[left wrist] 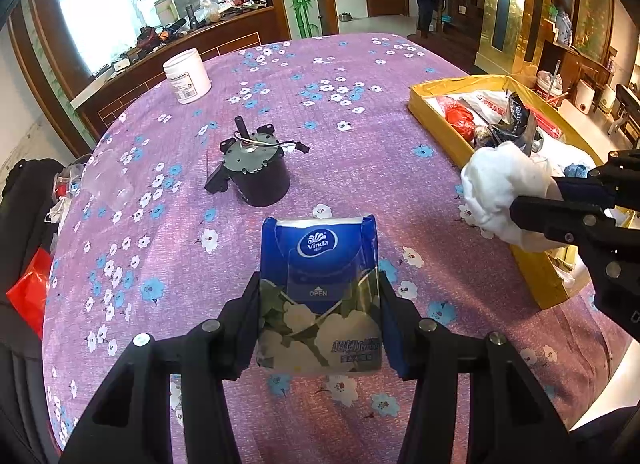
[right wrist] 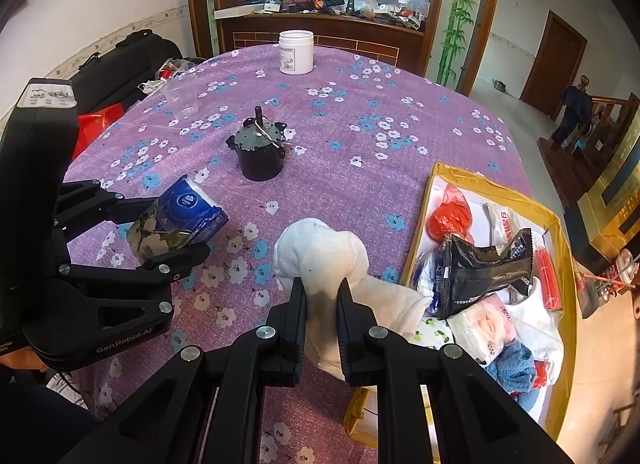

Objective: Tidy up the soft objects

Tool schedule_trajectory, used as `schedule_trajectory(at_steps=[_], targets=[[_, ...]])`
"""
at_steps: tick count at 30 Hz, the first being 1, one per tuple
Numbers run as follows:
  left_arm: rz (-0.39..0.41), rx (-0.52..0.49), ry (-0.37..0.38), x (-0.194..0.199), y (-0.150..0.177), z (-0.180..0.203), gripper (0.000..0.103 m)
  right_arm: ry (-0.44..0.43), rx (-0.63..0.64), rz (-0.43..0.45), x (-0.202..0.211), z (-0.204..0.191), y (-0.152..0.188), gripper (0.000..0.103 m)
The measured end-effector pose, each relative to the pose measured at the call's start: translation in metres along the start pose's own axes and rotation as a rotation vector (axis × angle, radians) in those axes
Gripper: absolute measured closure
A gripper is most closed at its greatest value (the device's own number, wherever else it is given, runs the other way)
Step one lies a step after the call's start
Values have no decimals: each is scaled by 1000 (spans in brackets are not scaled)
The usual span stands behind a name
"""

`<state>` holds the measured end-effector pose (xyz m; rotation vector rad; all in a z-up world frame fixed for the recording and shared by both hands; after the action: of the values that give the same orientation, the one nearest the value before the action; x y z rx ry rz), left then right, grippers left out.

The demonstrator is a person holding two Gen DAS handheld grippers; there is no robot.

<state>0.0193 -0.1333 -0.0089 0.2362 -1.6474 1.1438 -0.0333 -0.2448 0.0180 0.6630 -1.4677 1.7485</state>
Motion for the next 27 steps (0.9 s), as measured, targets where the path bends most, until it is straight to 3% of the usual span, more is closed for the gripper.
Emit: schedule_trajectory(at_steps=[18,27], targets=[[-4,-18,18,-7,-7,17,52,26,-37,-14,-2,23,9,88],[9,-58,66,-9,-26,47,52,98,-200,13,8,89,15,88]])
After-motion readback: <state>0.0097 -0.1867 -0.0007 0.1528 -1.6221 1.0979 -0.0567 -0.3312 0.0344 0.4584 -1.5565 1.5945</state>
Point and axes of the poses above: each gripper's, at about its wrist camera, not at the fingertips, and x roughly against the way its jaws point, z to its right, y to its underside, the point moved 10 cm from there along -x, roughly the way its jaws point, and after that the axes turned 11 degrees about y, right-handed, at the moved point
